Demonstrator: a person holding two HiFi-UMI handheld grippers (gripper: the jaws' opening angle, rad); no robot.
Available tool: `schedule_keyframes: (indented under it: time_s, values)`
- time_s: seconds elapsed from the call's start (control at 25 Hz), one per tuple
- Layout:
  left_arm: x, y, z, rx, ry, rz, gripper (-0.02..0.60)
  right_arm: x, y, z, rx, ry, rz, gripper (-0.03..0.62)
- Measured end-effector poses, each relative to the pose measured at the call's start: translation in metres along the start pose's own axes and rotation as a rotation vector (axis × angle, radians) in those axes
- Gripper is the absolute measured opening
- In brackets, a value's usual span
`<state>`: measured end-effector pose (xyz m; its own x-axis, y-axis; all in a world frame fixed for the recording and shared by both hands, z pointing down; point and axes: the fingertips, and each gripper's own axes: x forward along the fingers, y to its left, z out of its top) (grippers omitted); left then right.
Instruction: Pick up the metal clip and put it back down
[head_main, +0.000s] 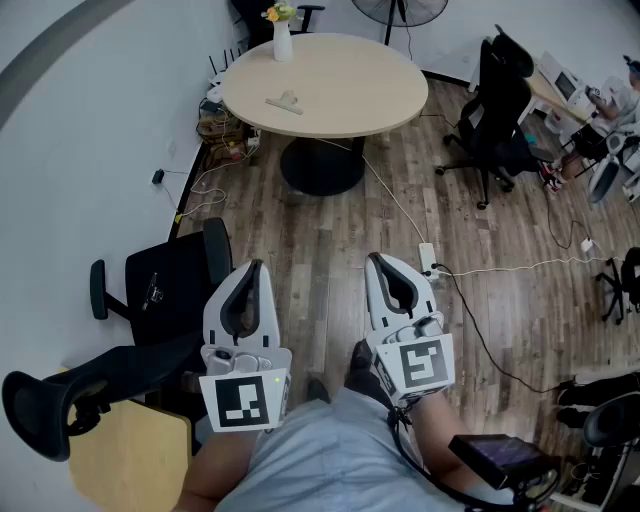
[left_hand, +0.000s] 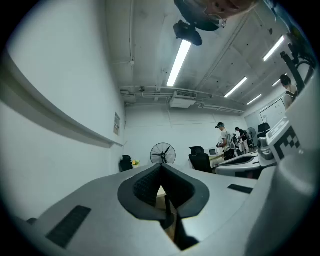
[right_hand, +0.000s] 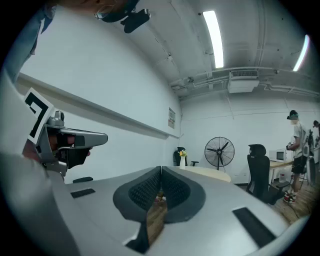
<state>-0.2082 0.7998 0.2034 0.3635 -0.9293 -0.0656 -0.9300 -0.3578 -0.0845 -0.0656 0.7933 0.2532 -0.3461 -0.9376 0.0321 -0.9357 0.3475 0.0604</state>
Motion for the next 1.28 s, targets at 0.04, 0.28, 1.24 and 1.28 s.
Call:
schedule_keyframes:
  time_s: [0.04, 0.28, 1.24, 1.28]
  values:
    - [0.001, -0.001, -0.002, -0.001, 0.002, 0.001, 0.018, 0.001, -0.001, -0.001, -0.001, 0.0, 0.0, 0.048]
    - [0.017, -0.01, -0.011, 0.002, 0.019, -0.003, 0.018, 0.007, -0.019, -0.013, 0.013, 0.007, -0.001, 0.048]
    - [0.179, -0.105, -0.024, 0.09, 0.116, 0.08, 0.018, 0.078, -0.256, -0.069, 0.17, 0.04, -0.01, 0.049]
    - [0.184, -0.099, -0.028, 0.085, 0.121, 0.088, 0.018, 0.088, -0.254, -0.071, 0.169, 0.049, -0.001, 0.049]
